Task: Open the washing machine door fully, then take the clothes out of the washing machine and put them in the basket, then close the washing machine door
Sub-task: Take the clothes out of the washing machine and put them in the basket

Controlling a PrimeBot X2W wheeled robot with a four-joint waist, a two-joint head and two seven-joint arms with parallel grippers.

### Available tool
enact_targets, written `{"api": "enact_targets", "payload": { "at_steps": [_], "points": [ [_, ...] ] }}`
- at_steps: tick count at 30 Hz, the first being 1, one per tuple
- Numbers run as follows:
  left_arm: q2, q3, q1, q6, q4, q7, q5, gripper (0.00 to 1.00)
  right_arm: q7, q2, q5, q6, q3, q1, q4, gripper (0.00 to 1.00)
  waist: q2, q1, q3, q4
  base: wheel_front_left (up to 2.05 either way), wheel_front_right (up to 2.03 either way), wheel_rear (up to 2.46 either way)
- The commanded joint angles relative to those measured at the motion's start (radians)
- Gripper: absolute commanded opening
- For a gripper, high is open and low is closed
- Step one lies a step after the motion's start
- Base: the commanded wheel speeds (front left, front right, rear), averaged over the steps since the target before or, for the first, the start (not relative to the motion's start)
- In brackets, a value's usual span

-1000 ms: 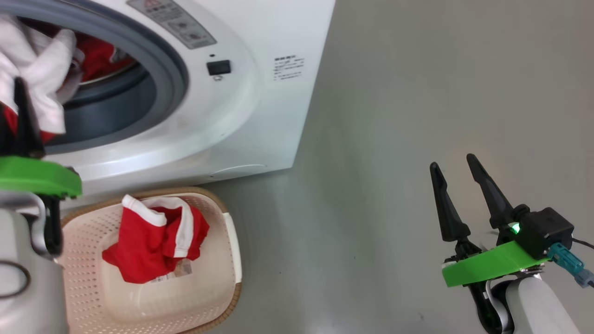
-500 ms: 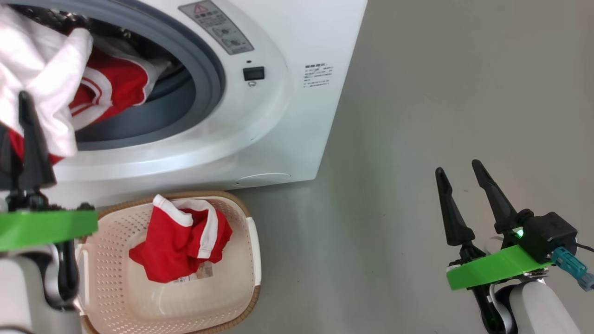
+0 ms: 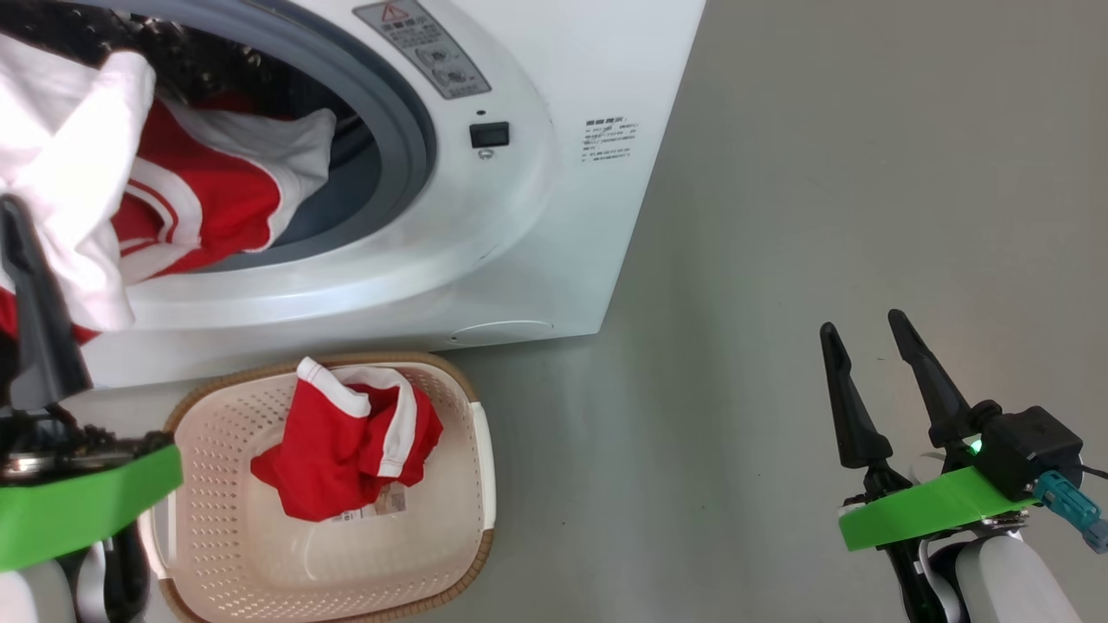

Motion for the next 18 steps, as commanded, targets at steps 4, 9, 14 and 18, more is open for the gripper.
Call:
{"api": "enact_targets", "payload": {
  "at_steps": [4,9,14,18],
  "points": [
    [0.015,0.019,0.036,-0.006,-0.016,-0.005,-0.004,0.0,-0.007,-0.003,-0.007,0.006,0.023,0.009,-0.025,1.0,-0.0001,0.0,0.005,0.0,0.0,0.0,0.0],
    [0.013,0.008,0.066,-0.006,0.074,-0.005,-0.003,0.0,-0.007,-0.003,-0.003,0.006,0.03,0.003,-0.024,1.0,-0.0001,0.0,0.014,-0.005,0.0,0.0,0.0],
    [0.013,-0.016,0.07,-0.006,0.211,-0.005,0.001,0.0,-0.007,-0.003,0.0,0.006,0.037,-0.004,-0.024,1.0,-0.0001,0.0,0.036,-0.009,0.0,0.0,0.0],
    [0.014,-0.039,0.054,-0.006,0.293,-0.005,0.001,0.0,-0.007,-0.003,0.001,0.006,0.038,-0.011,-0.028,1.0,-0.0001,0.0,0.057,-0.009,0.0,0.0,0.0]
  ]
}}
